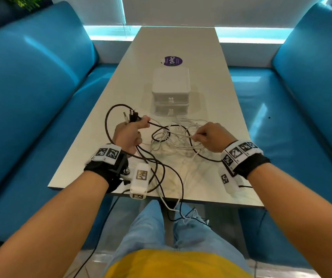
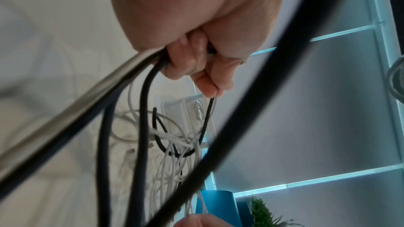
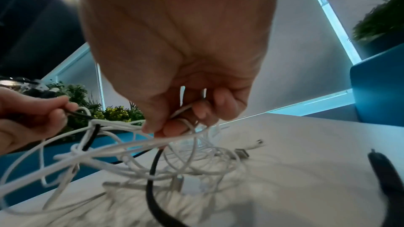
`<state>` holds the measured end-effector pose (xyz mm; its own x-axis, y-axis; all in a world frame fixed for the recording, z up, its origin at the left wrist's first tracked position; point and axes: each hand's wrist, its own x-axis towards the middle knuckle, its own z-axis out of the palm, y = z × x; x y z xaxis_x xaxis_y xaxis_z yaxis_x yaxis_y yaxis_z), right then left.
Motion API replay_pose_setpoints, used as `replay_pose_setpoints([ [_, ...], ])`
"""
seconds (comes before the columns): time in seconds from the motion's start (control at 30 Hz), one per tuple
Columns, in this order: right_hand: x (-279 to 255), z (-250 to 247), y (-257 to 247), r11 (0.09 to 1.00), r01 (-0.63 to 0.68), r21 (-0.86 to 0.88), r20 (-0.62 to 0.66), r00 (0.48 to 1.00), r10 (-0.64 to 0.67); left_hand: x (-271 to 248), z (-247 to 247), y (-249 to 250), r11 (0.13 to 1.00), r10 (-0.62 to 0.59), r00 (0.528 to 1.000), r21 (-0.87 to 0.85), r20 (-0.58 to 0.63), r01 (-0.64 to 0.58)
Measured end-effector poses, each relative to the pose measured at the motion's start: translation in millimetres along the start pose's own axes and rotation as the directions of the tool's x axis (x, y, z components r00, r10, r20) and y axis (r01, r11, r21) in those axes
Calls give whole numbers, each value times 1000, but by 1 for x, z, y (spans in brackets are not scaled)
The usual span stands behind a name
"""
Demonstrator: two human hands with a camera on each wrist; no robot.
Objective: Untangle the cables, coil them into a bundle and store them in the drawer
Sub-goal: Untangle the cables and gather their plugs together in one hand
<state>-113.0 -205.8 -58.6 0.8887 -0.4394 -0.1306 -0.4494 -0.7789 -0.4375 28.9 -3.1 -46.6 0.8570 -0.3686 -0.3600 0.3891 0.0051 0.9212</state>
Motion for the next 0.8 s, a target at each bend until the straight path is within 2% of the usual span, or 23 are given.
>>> replay_pose_setpoints([
  [0.2,2,-19,-2,998,-48,40,-2,999,48,3,-5,10,995,40,994,-85,-106,-49],
  [0.33,3,-22,-2,996,-93,-4,-40,995,93,3,-11,18,992,43,981,-112,-187,-65],
  [0.47,-8,-25,21,959,-250,-138,-80,967,240,6,-36,36,976,52,940,-184,-338,-120],
  [0.5,-12,-27,27,950,-282,-132,-80,959,273,8,-43,41,975,77,938,-171,-338,-142],
  [0.6,-13,-29,18,962,-256,-97,-83,965,248,4,-40,45,978,153,963,-103,-223,-179],
  [0.7,-8,-32,-18,987,-95,-126,-112,990,81,-9,-12,38,978,179,981,-93,-74,-185],
  [0.8,-7,-37,-55,991,70,-114,-174,981,-90,-20,9,36,980,174,984,-99,34,-170],
])
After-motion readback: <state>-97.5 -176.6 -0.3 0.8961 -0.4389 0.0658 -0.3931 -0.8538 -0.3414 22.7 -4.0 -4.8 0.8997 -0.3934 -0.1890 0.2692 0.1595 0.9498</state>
